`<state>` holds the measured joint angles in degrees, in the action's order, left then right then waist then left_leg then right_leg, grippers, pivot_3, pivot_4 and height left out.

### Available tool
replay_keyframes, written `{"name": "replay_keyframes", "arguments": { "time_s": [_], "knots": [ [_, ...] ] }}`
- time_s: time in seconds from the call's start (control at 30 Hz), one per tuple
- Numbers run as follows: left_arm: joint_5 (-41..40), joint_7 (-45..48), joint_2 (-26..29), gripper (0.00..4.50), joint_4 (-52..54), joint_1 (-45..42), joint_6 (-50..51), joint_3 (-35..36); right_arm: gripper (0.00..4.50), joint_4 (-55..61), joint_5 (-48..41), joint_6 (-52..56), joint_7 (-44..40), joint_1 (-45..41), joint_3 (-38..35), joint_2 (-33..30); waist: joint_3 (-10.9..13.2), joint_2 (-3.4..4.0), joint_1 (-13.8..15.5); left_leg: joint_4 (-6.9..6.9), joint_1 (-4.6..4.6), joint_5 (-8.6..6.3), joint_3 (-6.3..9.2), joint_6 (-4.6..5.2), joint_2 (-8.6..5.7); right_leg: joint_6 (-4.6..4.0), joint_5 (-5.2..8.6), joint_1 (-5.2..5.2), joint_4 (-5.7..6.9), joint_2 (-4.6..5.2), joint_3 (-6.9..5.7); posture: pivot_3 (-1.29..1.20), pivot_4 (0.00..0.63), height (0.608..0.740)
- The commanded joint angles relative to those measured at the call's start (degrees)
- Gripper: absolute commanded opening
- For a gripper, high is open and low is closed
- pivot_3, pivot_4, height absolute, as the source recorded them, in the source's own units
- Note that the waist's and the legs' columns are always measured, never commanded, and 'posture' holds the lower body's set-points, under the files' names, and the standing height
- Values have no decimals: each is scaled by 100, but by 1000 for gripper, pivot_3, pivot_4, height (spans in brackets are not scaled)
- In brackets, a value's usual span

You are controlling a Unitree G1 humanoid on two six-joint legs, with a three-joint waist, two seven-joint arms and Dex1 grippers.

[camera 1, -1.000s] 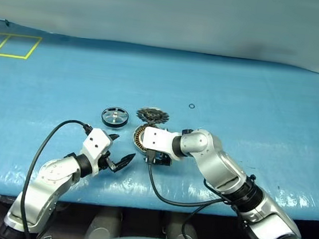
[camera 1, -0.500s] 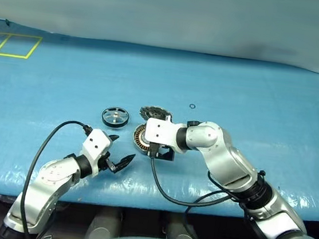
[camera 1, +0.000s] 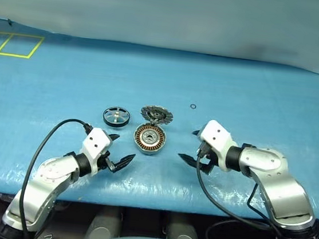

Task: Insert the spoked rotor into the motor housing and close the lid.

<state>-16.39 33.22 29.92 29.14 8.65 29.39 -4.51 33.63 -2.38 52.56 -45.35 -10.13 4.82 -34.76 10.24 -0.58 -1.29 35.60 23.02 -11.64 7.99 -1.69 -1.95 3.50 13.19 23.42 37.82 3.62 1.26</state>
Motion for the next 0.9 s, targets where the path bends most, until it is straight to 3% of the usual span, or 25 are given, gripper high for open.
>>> {"name": "replay_keyframes", "arguments": {
  "time_s": [0.03,0.2,0.4,0.57,0.9],
  "knots": [
    [-42,75,62,4500,96,-62,-56,70,4467,-582,349,-368,1143,-105,-319,491,0,0,0,1,1,0,-1,0,1,-1,-1,1,0,0,0,0,150,740],
    [-46,113,45,4500,97,-128,-13,28,4467,-2109,526,-1235,2660,-717,-547,1722,0,0,-35,1,-1,1,-8,-1,8,-7,-6,3,2,-7,3,0,150,740],
    [-58,125,54,4500,134,-140,10,40,4467,-3957,-7,-2424,3536,-1724,-1145,2870,0,2,-83,-6,-2,2,-9,-1,9,15,-23,4,-1,-11,6,0,150,740],
    [-52,90,49,4500,209,-74,8,76,4467,-5341,-50,-3148,3970,-2351,-1264,3112,0,3,-89,-10,-5,3,-8,-1,8,-5,-43,4,-1,-12,6,0,150,740],
    [-51,40,36,4500,271,15,-10,97,4467,-6850,-155,-3981,4166,-2845,-1263,3184,-1,6,-160,-13,-11,4,-11,-1,13,-14,-47,4,1,-18,9,0,150,740]
  ]
}}
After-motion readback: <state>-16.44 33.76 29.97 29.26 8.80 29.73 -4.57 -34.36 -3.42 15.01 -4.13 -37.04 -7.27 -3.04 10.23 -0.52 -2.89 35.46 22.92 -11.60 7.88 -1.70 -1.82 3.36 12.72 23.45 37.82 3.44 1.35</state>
